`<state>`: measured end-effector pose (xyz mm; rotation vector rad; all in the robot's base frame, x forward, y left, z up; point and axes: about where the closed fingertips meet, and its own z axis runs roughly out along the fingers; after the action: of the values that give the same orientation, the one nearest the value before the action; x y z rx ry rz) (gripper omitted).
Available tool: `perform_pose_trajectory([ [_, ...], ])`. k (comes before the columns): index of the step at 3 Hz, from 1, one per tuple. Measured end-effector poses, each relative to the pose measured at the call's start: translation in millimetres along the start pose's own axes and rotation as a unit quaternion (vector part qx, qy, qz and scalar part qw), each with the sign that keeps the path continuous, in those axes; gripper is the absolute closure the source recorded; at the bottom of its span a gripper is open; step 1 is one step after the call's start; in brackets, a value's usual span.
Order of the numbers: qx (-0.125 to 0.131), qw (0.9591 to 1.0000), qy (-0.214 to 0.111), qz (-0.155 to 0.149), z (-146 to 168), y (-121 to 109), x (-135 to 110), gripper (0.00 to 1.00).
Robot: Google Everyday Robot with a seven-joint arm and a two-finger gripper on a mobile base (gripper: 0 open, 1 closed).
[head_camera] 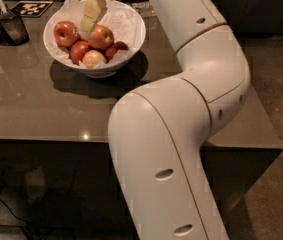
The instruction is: Pick apple from white bowl
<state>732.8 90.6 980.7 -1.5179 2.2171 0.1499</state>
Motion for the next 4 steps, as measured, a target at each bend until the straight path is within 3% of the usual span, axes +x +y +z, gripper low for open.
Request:
perform_pose_trajectory([
  [1,0.009,0.9998,-0.015,-0.001,4.0,-5.4,-9.6,0.0],
  [4,-0.024,0.999,0.011,0.036,67.2,-9.1,1.6,0.0],
])
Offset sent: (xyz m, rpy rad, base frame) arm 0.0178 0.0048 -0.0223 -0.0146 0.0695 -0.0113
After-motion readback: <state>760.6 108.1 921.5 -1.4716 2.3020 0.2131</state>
